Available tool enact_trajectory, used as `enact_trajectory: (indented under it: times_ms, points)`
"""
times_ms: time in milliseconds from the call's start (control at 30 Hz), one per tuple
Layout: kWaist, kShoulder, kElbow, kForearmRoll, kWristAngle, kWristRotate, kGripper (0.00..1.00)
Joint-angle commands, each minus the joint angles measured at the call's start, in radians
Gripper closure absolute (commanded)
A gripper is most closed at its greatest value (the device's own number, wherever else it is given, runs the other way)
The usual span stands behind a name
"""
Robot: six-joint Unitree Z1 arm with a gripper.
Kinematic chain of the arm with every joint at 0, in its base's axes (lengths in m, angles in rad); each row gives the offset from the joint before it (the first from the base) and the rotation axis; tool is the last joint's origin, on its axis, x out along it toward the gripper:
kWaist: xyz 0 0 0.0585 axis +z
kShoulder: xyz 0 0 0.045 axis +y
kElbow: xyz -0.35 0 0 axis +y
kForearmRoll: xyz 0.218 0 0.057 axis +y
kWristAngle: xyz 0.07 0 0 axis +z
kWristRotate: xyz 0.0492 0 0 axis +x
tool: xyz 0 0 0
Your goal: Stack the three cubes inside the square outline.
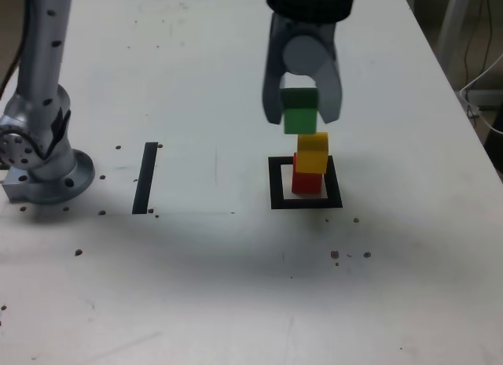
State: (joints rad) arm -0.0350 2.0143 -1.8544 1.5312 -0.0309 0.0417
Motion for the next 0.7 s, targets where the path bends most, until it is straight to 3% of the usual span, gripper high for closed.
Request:
enact_trajectory:
  times_ms: [0,667]
  points:
    - [0.018,0.025,-0.025,0.007,-0.005,0.007,0.72]
    - [0.033,0.066,-0.037,0.008,-0.035,0.014,0.72]
